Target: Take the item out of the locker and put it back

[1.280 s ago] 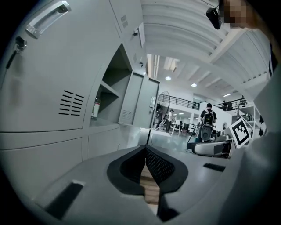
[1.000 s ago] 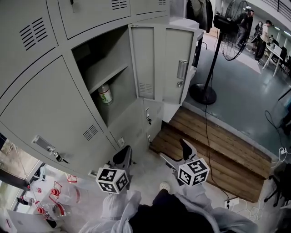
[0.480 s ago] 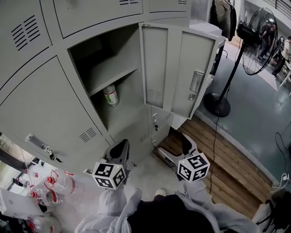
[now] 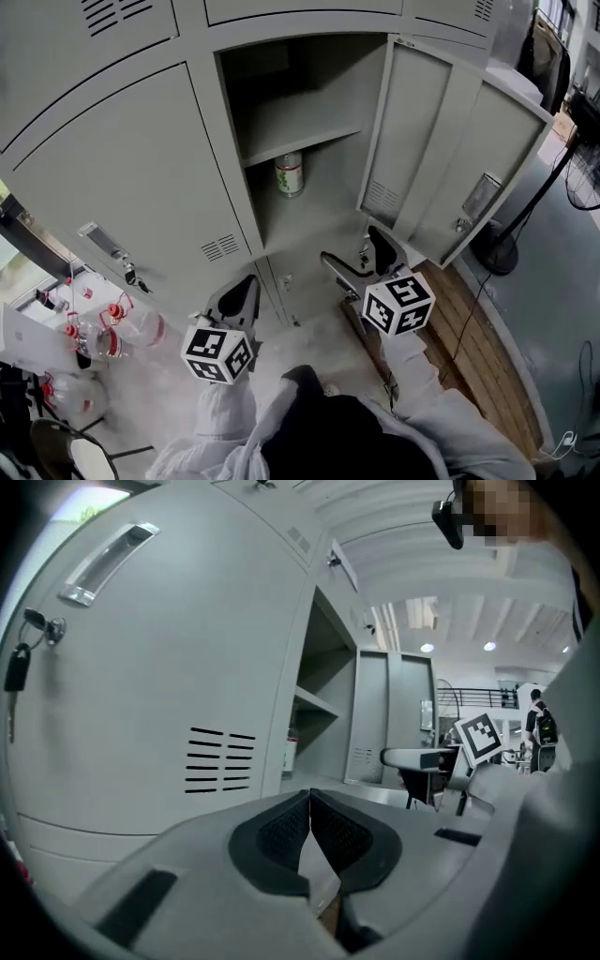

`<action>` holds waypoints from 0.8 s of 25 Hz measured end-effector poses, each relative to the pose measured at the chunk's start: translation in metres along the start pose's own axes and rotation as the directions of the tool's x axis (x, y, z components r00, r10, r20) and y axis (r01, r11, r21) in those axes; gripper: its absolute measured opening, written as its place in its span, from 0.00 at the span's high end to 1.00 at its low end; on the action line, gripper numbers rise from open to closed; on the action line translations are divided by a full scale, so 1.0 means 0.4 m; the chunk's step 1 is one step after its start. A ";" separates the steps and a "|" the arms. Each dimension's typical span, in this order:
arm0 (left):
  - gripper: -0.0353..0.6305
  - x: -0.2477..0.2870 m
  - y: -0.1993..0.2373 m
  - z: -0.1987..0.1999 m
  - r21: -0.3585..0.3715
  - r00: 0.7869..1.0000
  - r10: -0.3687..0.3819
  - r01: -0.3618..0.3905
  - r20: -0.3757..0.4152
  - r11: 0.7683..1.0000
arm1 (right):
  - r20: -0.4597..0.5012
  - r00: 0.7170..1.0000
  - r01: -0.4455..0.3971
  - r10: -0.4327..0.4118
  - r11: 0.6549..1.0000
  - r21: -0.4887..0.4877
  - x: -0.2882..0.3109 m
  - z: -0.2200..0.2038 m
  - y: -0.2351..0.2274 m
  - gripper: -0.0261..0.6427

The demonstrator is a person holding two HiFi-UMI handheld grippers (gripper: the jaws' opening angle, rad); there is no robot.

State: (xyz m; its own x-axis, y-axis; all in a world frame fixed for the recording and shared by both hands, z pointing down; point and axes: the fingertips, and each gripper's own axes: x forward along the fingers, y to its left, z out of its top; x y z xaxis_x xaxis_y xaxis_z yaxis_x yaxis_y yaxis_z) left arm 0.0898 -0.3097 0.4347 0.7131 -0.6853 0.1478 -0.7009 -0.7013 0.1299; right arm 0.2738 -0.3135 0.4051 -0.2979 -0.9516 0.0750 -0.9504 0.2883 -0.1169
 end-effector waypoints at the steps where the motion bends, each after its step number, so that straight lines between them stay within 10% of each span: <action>1: 0.94 -0.008 0.014 0.001 -0.002 1.000 0.018 -0.018 -0.002 1.000 | -0.009 1.000 -0.023 0.023 1.000 -0.010 0.039 0.007 0.010 0.25; 20: 0.94 0.014 0.092 0.062 -0.037 0.997 0.058 -0.057 0.049 0.998 | -0.214 0.977 -0.026 -0.006 0.988 -0.150 0.576 0.014 -0.063 0.25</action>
State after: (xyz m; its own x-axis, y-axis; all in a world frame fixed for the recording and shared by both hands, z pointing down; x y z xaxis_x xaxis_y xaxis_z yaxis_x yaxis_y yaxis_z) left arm 0.0685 -0.3442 0.4159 0.6708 -0.7338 0.1073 -0.7402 -0.6537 0.1571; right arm 0.2297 -0.5408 0.4196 -0.3042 -0.9087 0.2860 -0.9449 0.3260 0.0309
